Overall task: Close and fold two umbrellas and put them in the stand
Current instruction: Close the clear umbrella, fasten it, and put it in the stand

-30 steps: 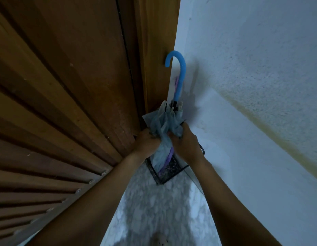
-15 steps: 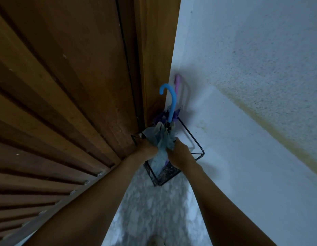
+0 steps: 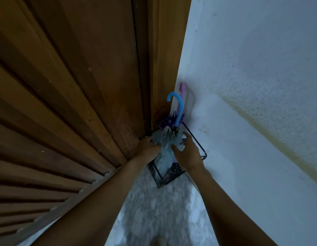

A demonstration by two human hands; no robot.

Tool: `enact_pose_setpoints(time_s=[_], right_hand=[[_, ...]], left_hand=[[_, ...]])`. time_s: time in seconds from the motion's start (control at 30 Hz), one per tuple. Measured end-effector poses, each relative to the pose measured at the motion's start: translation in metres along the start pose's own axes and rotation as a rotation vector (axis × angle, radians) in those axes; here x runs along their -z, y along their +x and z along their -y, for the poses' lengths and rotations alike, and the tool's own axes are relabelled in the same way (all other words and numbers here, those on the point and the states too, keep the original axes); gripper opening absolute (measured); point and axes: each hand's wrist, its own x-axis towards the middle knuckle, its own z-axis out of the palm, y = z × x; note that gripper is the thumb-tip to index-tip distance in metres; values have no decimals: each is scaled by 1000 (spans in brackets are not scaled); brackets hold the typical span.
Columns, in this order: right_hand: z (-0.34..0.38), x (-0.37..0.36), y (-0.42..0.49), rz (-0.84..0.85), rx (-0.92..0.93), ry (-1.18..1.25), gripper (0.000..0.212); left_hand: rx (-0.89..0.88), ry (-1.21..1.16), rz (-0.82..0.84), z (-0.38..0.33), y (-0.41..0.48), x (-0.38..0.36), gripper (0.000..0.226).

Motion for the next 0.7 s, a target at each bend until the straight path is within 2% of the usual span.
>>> enact_pose_setpoints(time_s=[0.07,0.17,0.27,0.33,0.5,0.63,0.7], right_hand=[[11,7,-9,-51,39,8,63],[38,22,-22,-152,149,-55,46],[76,34,-39,-202,198,-115,48],[113,40,-57,-149,232,-102,49],[226,49,-133,81,431,-17,32],[326,37,-231,233,621,11,28],[359,32,-271,297,655,61,28]], left_hand=[[-4,-5,-16,-9,-10,6,45],[-18,-11,-13,-32,-35,23,46],[-57,-17,-46,-67,-78,54,39],[-64,-21,-85,-92,-116,84,32],[-160,8,-280,-140,-238,177,27],[-248,-18,-506,-148,-364,259,22],[-272,11,-567,-144,-409,287,19]])
